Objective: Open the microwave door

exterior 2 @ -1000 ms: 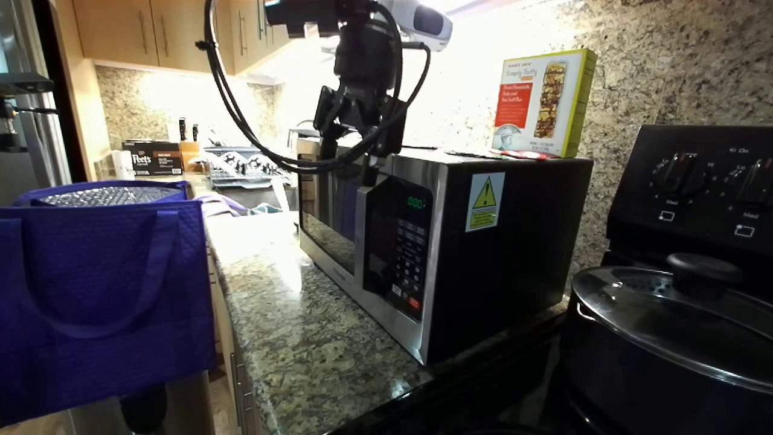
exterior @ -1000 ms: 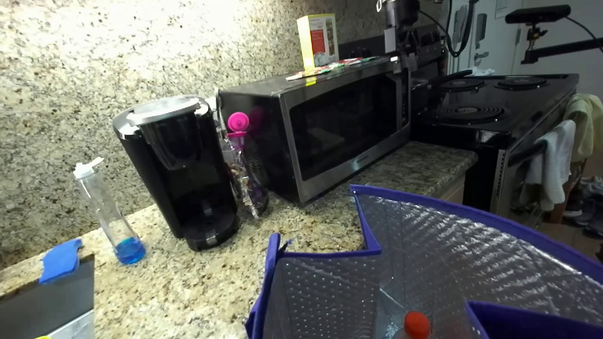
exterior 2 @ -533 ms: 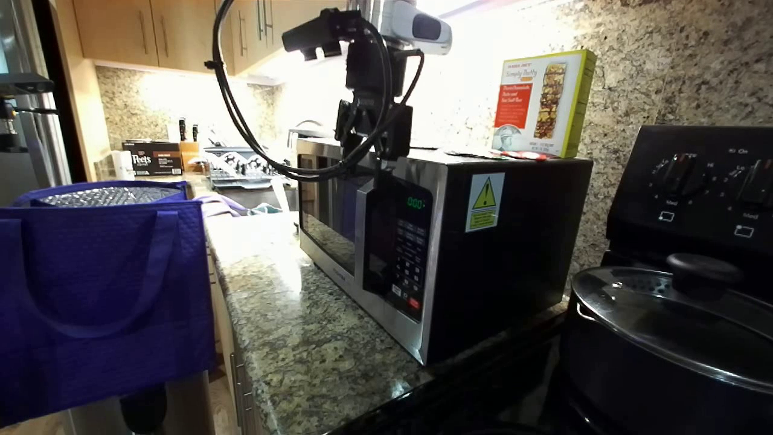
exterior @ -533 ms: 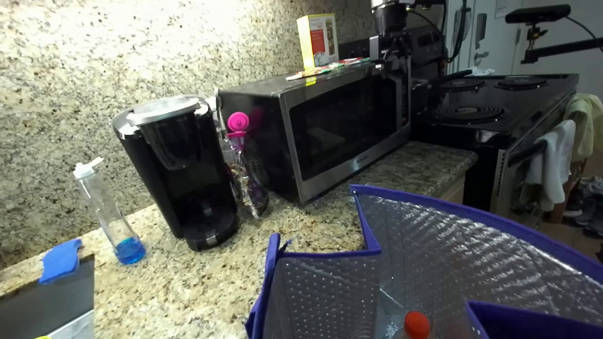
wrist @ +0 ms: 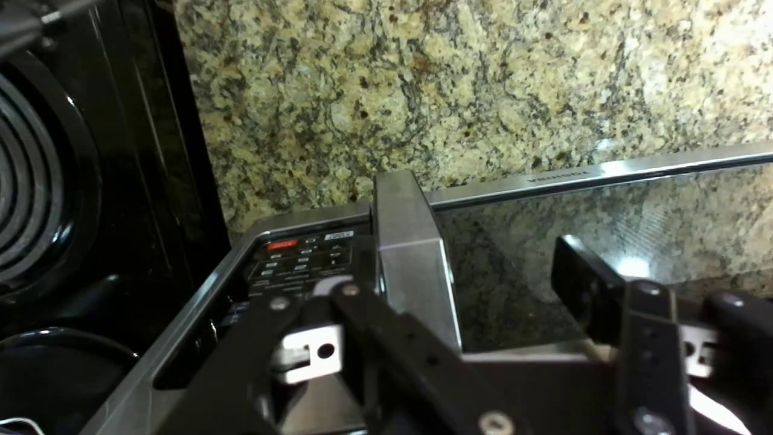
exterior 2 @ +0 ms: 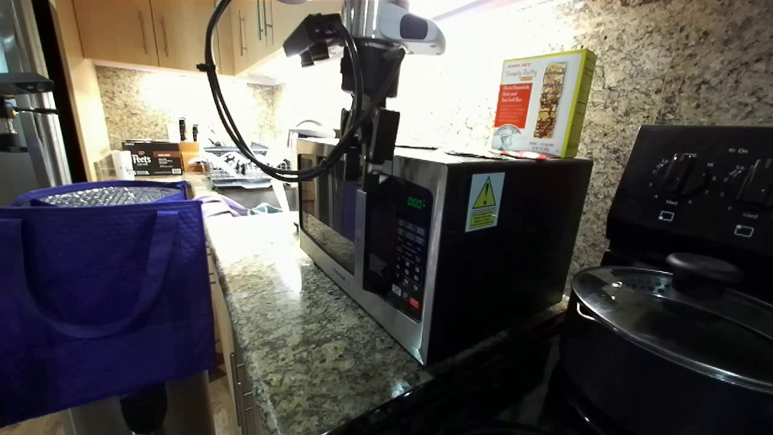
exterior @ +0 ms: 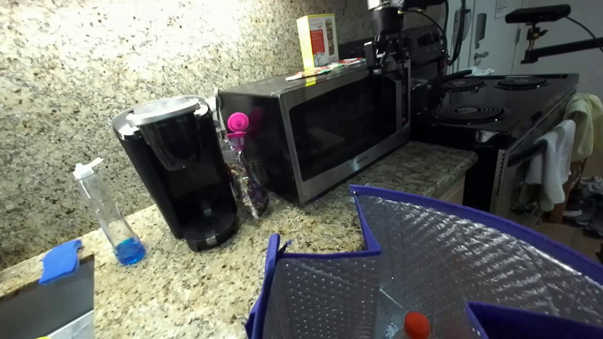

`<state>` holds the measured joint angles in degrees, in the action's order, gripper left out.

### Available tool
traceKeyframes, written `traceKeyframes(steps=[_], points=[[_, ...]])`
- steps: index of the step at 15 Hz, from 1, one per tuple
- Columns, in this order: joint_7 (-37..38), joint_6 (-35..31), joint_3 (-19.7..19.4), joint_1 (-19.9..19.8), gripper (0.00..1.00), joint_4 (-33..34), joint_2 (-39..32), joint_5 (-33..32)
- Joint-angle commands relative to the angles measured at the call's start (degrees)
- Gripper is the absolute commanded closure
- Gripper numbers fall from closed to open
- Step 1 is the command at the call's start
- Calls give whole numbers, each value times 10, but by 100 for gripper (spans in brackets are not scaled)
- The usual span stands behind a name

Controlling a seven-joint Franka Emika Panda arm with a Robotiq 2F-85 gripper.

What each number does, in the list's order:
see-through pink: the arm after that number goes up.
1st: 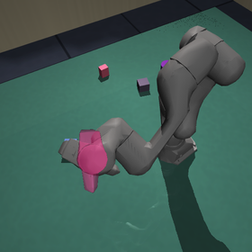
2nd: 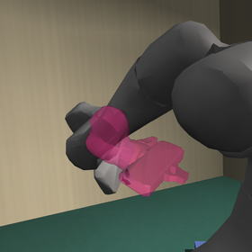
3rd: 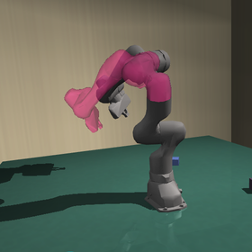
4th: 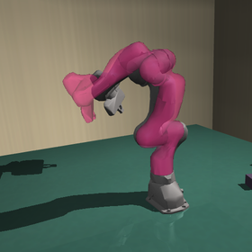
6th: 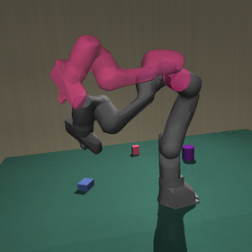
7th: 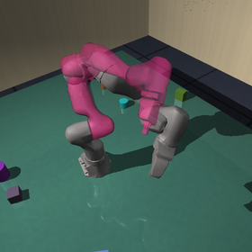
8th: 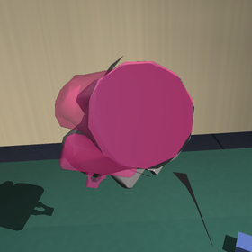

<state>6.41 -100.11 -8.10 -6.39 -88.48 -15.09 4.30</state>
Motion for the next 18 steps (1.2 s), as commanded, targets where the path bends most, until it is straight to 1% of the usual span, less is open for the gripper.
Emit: traceKeyframes(steps=[1, 5, 6, 7, 11, 13, 14, 17, 18], points=[[30, -13, 6, 3, 57, -15, 2, -4], [35, -12, 2, 2, 83, -16, 3, -15], [34, -9, 0, 1, 88, -16, 4, -21], [29, -7, 1, 2, 91, -16, 4, -26], [18, -4, 5, 4, 92, -26, 12, -35], [9, -3, 11, 6, 92, -52, 34, -30], [18, 7, 12, 7, 92, -86, 64, -25], [42, 2, 17, 12, 92, -164, 124, 5], [63, 2, 22, 19, 92, -195, 148, 7]])
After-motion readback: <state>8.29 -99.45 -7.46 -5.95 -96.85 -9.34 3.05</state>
